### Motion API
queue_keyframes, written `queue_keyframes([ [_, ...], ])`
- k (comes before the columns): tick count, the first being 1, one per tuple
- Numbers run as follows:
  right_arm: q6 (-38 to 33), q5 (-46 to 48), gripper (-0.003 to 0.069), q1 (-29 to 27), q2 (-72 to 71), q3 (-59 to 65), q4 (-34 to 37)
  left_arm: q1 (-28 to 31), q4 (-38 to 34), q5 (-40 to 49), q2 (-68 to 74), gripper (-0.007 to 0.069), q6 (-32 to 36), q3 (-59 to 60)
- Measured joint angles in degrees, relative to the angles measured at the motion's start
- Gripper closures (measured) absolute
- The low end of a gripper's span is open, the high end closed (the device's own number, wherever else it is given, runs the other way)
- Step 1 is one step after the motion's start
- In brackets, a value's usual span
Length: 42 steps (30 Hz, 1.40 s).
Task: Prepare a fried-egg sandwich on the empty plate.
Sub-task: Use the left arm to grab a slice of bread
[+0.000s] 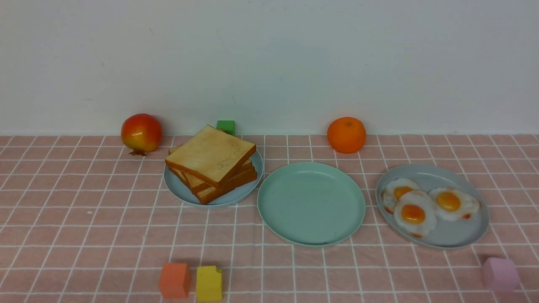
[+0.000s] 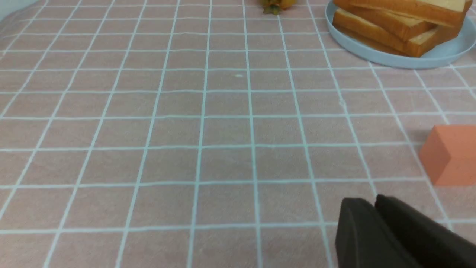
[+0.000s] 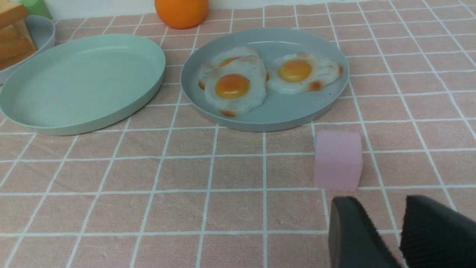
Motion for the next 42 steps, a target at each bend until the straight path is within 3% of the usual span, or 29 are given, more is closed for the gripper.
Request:
queue_keyframes([
  [3,0.0,0.0,0.0417,0.0,0.0,0.0,0.0,0.0,-4.1,-5.2,0.0,0.0524,-1.2,0.5],
  [9,0.0,0.0,0.0417,0.0,0.0,0.0,-0.1,0.0,-21.4,-26.3,0.0,0.0518,-7.7,0.5],
  [11,0.0,0.0,0.0417,0.0,0.0,0.0,-0.1,0.0,-24.1,-34.8,0.0,0.0516,-8.1,0.5],
  [14,0.0,0.0,0.0417,0.0,0.0,0.0,-0.1,0.0,-24.2,-37.5,0.0,0.0515,-8.4,-1.3],
  [20,0.0,0.0,0.0417,0.0,0.0,0.0,-0.1,0.0,-19.9,-27.4,4.0,0.0512,-8.5,-21.2],
  [26,0.0,0.0,0.0417,0.0,0.0,0.0,-0.1,0.0,-18.3,-4.4,24.3,0.0509,-8.5,-44.9],
  [31,-0.1,0.0,0.0417,0.0,0.0,0.0,-0.1,0.0,-18.4,5.4,37.9,0.0509,-8.5,-50.4],
  [38,-0.1,0.0,0.0417,0.0,0.0,0.0,-0.1,0.0,-27.7,7.0,55.9,0.0501,-9.9,-51.4],
  [42,-0.1,0.0,0.0417,0.0,0.0,0.0,-0.1,0.0,-32.2,13.5,71.1,0.0493,-10.0,-56.7],
])
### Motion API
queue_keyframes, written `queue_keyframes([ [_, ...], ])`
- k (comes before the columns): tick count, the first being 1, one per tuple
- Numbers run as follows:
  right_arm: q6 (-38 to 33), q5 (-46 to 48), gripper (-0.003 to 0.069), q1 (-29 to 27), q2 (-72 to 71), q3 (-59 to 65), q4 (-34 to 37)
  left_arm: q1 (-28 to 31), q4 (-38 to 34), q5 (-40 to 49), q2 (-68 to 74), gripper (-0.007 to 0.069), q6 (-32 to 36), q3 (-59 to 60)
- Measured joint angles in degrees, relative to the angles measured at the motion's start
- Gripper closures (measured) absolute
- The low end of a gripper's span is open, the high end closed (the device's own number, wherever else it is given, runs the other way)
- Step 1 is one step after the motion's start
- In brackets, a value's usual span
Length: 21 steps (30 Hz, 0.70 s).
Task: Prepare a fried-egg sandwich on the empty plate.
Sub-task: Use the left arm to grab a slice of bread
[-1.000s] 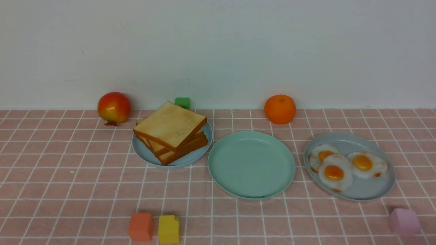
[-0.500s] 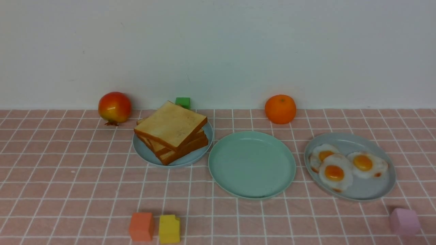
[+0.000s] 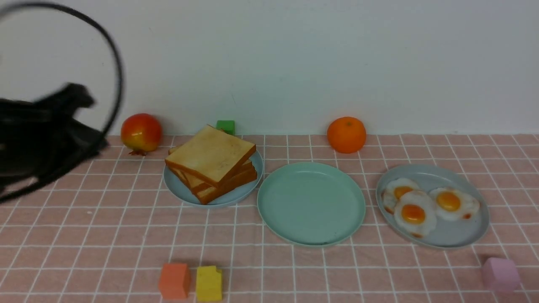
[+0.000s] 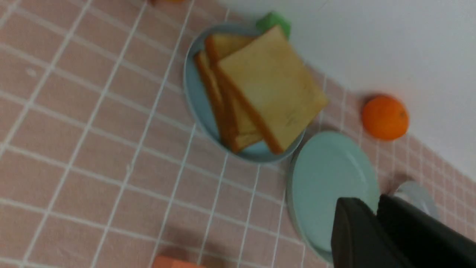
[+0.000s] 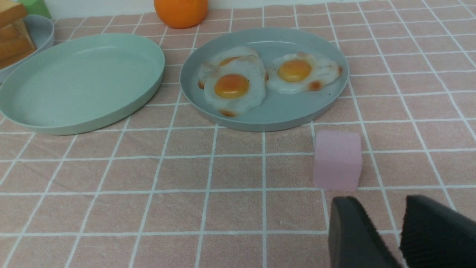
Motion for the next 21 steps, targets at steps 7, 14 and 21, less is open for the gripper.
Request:
queue_keyframes([
  [7,0.0,0.0,0.0417,0.0,0.0,0.0,0.0,0.0,-1.9,12.1,25.6,0.0407,0.0,-18.7],
  [14,0.0,0.0,0.0417,0.0,0.0,0.0,0.0,0.0,4.3,21.5,44.9,0.0211,0.3,-39.1],
  [21,0.0,0.0,0.0417,0.0,0.0,0.0,0.0,0.0,10.1,21.6,51.6,0.0162,0.9,-46.9],
])
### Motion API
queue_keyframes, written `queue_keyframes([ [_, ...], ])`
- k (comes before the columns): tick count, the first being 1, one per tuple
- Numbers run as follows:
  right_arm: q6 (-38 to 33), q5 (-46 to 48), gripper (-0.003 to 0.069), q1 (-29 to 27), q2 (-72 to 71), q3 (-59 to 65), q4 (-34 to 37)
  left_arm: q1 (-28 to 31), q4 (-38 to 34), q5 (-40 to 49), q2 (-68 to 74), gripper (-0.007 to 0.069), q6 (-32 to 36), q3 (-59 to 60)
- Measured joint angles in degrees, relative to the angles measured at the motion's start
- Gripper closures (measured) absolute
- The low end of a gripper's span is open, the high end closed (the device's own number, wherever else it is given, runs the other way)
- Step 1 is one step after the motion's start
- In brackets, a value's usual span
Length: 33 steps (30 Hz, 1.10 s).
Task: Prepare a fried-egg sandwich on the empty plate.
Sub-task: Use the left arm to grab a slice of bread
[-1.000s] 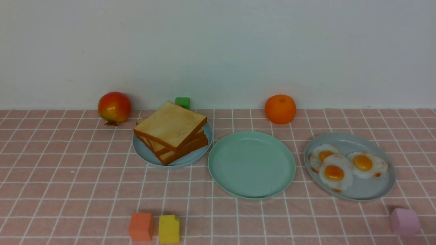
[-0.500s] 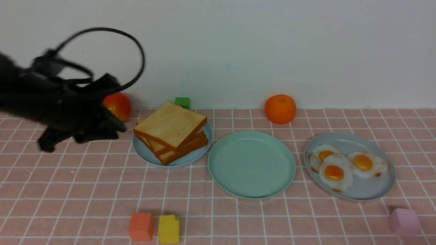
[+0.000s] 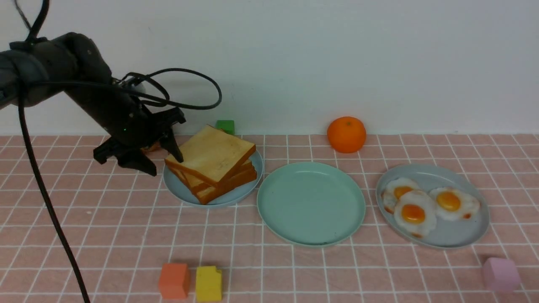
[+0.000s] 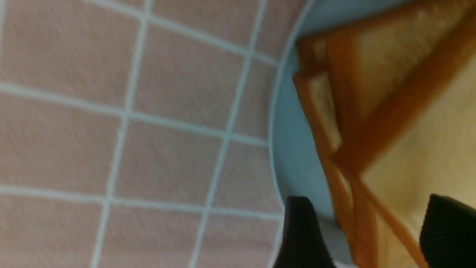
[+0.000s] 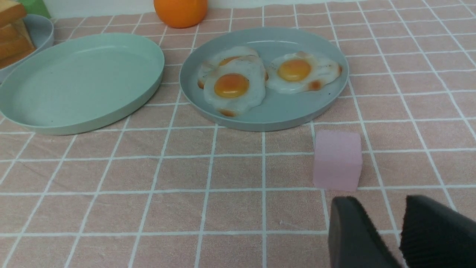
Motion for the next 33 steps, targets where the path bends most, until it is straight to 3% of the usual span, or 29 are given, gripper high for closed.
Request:
queue_keyframes([
  [8,0.0,0.0,0.0417,0.0,0.0,0.0,0.0,-0.1,-2.6,-4.8,0.5,0.0162,0.6,-0.3],
  [22,0.0,0.0,0.0417,0.0,0.0,0.0,0.0,-0.1,-3.9,-5.1,3.2,0.0172,1.8,-0.5],
  [27,0.0,0.0,0.0417,0.0,0.0,0.0,0.0,0.1,-6.0,-5.3,3.3,0.0290,4.1,-0.5],
  [30,0.0,0.0,0.0417,0.0,0.0,0.0,0.0,0.2,-7.1,-5.4,3.3,0.0435,4.7,-0.5],
  [33,0.0,0.0,0.0417,0.0,0.0,0.0,0.0,0.2,-7.5,-5.4,3.3,0.0503,4.8,-0.5],
])
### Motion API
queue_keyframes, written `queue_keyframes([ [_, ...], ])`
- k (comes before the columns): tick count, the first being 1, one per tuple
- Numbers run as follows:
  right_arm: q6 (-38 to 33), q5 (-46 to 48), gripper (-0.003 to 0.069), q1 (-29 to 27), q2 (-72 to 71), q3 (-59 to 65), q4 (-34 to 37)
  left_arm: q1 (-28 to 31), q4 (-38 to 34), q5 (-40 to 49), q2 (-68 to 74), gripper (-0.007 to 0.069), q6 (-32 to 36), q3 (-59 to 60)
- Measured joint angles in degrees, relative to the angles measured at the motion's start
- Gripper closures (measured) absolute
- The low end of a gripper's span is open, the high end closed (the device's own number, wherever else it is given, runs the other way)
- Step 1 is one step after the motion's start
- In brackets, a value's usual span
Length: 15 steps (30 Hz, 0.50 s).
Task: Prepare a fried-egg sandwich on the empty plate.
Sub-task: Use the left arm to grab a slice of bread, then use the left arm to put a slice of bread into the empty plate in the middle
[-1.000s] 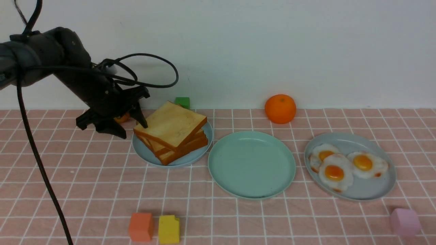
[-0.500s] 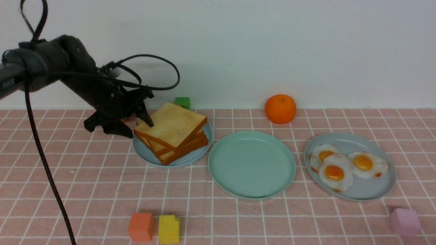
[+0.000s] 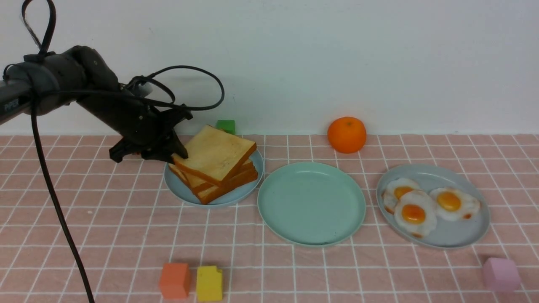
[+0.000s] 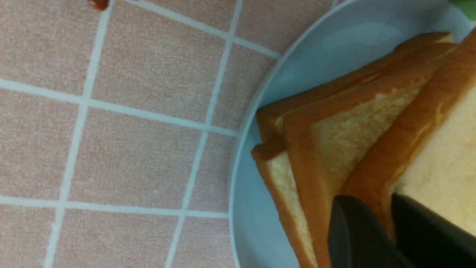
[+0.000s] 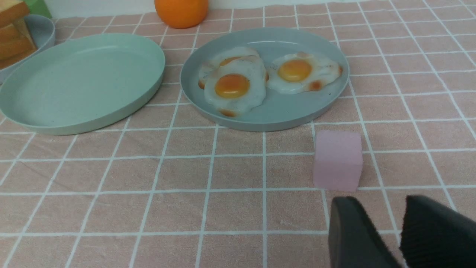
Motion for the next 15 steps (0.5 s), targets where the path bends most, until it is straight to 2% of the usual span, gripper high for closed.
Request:
queue_keyframes([
  [9,0.0,0.0,0.0417,0.0,0.0,0.0,0.0,0.3,1.2,2.2,-2.3,0.0503,0.2,0.1],
  [15,0.0,0.0,0.0417,0.0,0.0,0.0,0.0,0.3,2.1,4.8,-11.5,0.0503,3.0,0.2],
])
